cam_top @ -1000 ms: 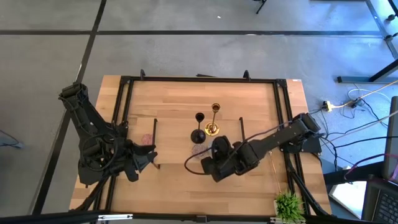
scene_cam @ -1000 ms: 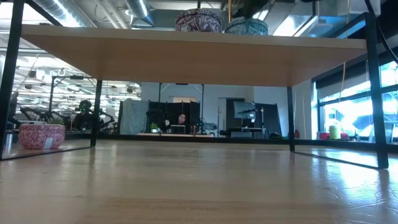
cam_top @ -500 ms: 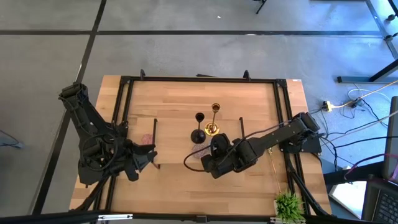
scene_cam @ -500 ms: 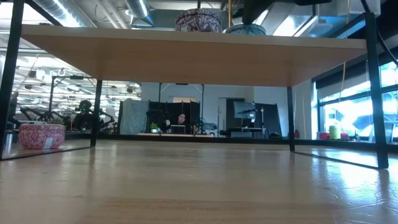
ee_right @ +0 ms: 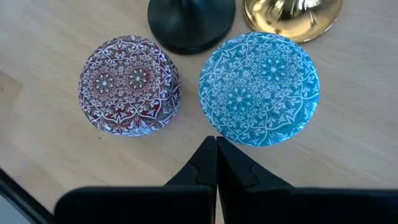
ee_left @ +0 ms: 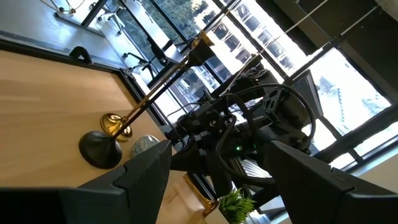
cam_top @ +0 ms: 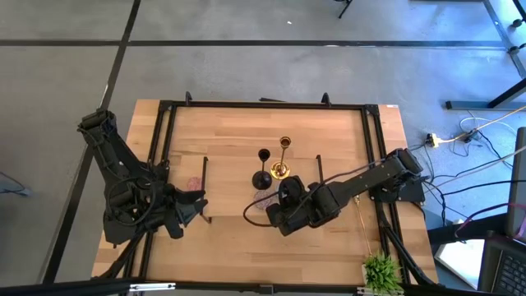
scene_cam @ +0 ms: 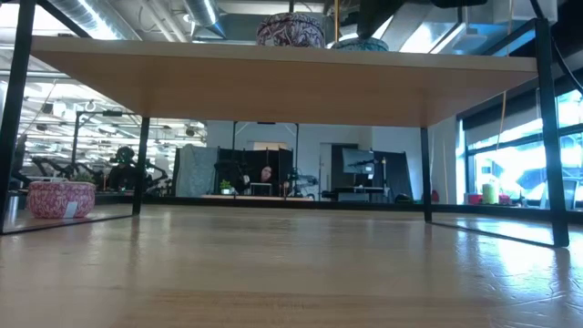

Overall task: Pick & Place candle stick holders
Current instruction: Put the blue scented candle on the shelf, then put the gold candle holder on the shelf

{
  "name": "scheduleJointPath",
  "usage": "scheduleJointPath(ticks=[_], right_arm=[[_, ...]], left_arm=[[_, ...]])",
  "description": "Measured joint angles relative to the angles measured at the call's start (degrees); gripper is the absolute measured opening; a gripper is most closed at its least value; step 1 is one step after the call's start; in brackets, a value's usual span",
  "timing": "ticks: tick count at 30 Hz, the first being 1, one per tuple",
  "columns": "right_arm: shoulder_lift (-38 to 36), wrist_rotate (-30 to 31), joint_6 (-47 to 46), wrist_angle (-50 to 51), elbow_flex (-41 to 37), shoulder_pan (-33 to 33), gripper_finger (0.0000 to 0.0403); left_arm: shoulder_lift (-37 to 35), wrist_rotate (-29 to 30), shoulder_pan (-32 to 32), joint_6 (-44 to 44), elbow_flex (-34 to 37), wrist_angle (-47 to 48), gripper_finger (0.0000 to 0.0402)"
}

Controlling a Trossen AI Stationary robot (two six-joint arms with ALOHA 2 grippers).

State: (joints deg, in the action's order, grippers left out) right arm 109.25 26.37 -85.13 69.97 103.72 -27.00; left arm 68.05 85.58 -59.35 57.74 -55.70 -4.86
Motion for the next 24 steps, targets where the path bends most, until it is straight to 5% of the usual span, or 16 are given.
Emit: scheduleJointPath(ticks=[8,18,24], right_arm=[[0.05,1.98,0.01,1.13,4.37,-0.82,0.0002],[-0.02,12.05,5.84,3.23,16.77,-4.07,0.0002],[-0.04,14.58,15.19,-0.72,19.61,-7.47,0.0002]], left_arm=[[-0.1,0.07,-0.28,-1.38,0.0,-0.03,0.0265],[-3.27,0.08,-3.37,-8.11,0.02,-0.04,0.0265],[-5.06,-5.79,-4.69,-10.09,0.0,0.53,0.0265]])
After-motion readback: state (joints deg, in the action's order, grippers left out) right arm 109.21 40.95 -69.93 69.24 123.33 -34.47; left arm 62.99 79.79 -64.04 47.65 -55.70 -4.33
